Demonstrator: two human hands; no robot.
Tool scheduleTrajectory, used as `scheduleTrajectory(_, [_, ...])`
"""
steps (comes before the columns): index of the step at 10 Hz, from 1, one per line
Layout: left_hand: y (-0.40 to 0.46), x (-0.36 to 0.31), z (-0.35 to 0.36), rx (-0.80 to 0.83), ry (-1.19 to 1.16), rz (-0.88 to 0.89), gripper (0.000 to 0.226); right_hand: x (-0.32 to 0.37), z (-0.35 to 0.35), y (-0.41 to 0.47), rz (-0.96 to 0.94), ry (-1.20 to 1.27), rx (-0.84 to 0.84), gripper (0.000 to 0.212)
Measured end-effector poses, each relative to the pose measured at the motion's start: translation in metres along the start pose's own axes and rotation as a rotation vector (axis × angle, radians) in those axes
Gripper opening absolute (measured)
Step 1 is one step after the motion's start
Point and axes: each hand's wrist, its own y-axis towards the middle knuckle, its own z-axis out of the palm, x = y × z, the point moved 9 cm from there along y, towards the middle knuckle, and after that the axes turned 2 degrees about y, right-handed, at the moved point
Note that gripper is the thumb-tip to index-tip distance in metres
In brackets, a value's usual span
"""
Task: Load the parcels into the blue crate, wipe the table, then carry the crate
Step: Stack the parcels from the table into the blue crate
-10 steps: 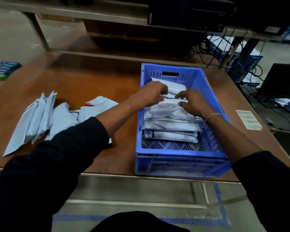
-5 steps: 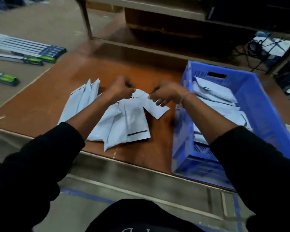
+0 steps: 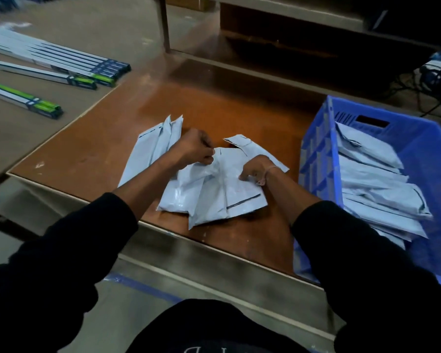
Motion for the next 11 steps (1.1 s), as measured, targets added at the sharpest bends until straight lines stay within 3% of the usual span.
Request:
scheduleTrajectory(2, [0.011,0.006,0.003,0.007,-0.052,-0.072,0.009,-0.015,-0.052,0.004,0.048,0.455,-0.119,0.049])
scheduleTrajectory(3, [0.014,0.007,0.013,0.040,-0.205,-0.161,0.026,-0.014,-0.072,-0.005,0.057,0.602,-0.074,0.046])
scheduleTrajectory(4, [0.013,0.006,0.023,0.096,-0.300,-0.242,0.042,-0.003,-0.073,-0.007,0.080,0.697,-0.056,0.019])
scheduleTrajectory(5, [0.017,0.000,0.019,0.058,-0.439,-0.213,0.029,0.002,-0.062,-0.007,0.100,0.780,-0.058,0.018])
scheduleTrajectory(6, [0.022,-0.001,-0.003,-0.045,-0.379,-0.147,0.019,0.005,-0.044,-0.013,0.105,0.771,-0.039,0.011])
scheduleTrajectory(7, [0.022,0.003,-0.031,-0.159,-0.307,-0.107,0.010,-0.012,-0.023,-0.005,0.168,0.707,-0.059,0.022])
scheduleTrajectory(8, [0.020,0.010,-0.046,-0.199,-0.215,-0.083,0.012,-0.024,0.003,0.014,0.139,0.412,-0.061,0.019])
scheduleTrajectory(10, [0.015,0.019,-0.038,-0.127,-0.136,-0.030,0.022,-0.011,0.019,0.008,0.094,0.261,-0.122,0.065])
scheduleTrajectory(11, [0.016,0.022,-0.034,-0.082,-0.156,-0.020,0.032,-0.011,0.012,0.012,0.104,0.351,-0.109,0.061])
